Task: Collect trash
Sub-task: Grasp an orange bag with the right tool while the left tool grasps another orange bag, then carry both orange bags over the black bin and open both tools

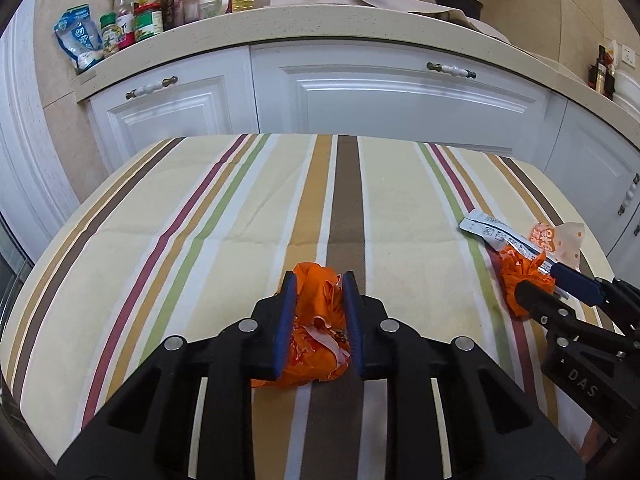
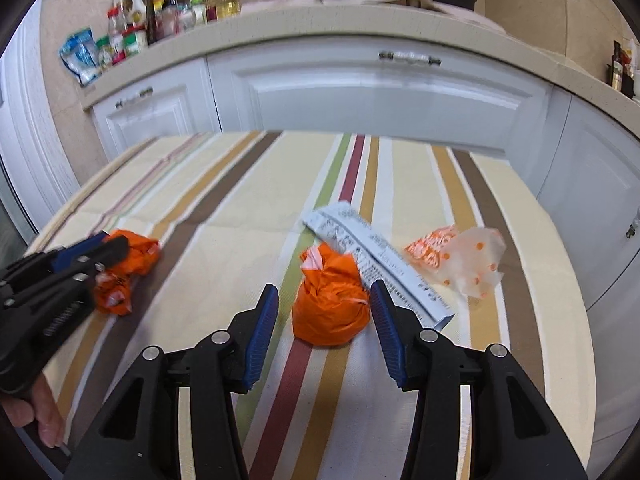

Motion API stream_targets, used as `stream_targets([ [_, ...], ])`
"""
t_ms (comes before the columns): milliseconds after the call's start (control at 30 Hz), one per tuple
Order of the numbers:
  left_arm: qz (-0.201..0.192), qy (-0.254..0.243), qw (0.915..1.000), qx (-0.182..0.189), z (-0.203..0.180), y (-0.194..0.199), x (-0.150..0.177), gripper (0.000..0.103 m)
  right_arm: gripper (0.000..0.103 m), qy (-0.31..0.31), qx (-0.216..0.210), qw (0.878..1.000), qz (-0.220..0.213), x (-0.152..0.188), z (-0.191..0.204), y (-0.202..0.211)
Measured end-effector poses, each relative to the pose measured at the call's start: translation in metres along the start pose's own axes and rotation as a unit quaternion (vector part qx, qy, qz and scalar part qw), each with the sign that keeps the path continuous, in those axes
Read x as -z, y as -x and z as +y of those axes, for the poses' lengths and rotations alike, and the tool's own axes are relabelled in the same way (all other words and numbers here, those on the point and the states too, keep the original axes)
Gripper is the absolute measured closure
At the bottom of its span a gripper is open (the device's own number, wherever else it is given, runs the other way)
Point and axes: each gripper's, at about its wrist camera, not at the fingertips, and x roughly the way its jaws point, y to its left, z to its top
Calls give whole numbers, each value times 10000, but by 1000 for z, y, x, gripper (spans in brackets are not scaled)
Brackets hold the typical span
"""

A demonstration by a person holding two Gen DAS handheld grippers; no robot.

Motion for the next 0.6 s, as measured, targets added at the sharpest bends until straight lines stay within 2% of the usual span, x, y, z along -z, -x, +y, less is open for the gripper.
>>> stream_targets([
  [67, 3, 25, 10000, 0, 2, 1, 1, 81, 60, 13, 9, 10000, 41, 0, 0, -1],
  [100, 5, 25, 10000, -3, 2, 1, 2, 81, 66, 28, -2, 10000, 54, 1, 0, -1],
  [367, -19, 41, 10000, -17, 0, 8, 4, 81, 67, 186, -45, 9993, -315, 4, 7, 19],
  [600, -180, 2, 9998, 13, -13, 31, 6, 81, 67, 115, -9, 9977, -670, 10, -7, 53],
])
